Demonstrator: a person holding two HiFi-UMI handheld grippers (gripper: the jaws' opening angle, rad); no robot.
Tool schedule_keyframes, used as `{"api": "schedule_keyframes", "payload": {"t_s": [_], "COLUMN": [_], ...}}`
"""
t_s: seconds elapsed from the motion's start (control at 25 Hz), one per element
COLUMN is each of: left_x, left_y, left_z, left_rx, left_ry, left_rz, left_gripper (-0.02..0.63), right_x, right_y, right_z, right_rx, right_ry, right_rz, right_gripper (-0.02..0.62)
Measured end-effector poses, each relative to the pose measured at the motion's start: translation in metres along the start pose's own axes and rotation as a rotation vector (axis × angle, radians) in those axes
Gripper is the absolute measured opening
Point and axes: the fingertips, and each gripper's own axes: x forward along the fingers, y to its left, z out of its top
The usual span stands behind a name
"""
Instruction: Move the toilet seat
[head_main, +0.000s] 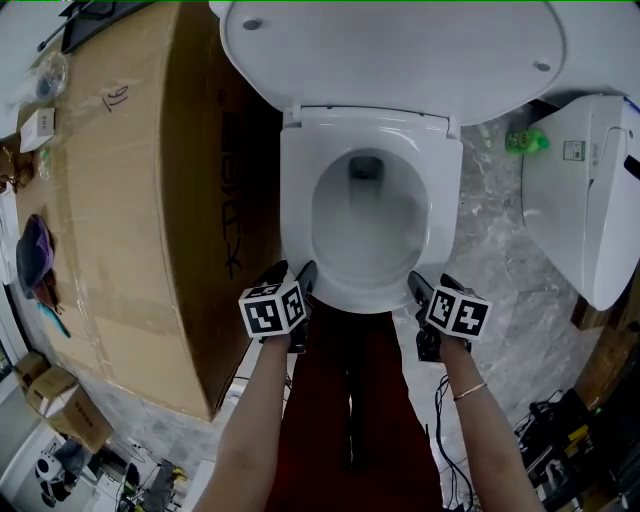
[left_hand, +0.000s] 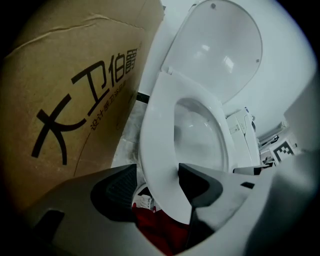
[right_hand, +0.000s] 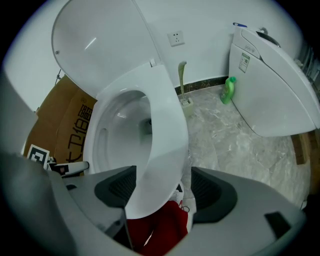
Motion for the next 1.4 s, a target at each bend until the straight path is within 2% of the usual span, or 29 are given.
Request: {"api": "schedule_keyframes", "payload": {"t_s": [0.16, 0.36, 0.76, 1.4], "left_x": [0.003, 0.002, -0.025, -0.117], "left_y": [-0.006, -0.006, -0.015, -0.058], "left_z": [-0.001, 0.001, 0.003, 0.045], "left_rx": [0.004, -0.012, 0.092, 0.042], "left_ry": [0.014, 0.01, 0.032, -0.029], "left_rz": [-0.025, -0.019, -0.042, -0.116], "left_gripper": [0.239, 0.242, 0.242, 0.242], "right_x": [0.006, 0.007, -0.024, -0.13], "right_y": [0.007, 0.009, 0.021, 0.054], "right_z": [-0.005, -0.004, 0.0, 0.039], "right_rx": [0.007, 0.043, 0.115, 0.275], "right_ry": [0.015, 0.012, -0.025, -0.17], "right_rz": [0.023, 0.033, 0.084, 0.163], "right_gripper": [0.328, 0.328, 0.328, 0.328]}}
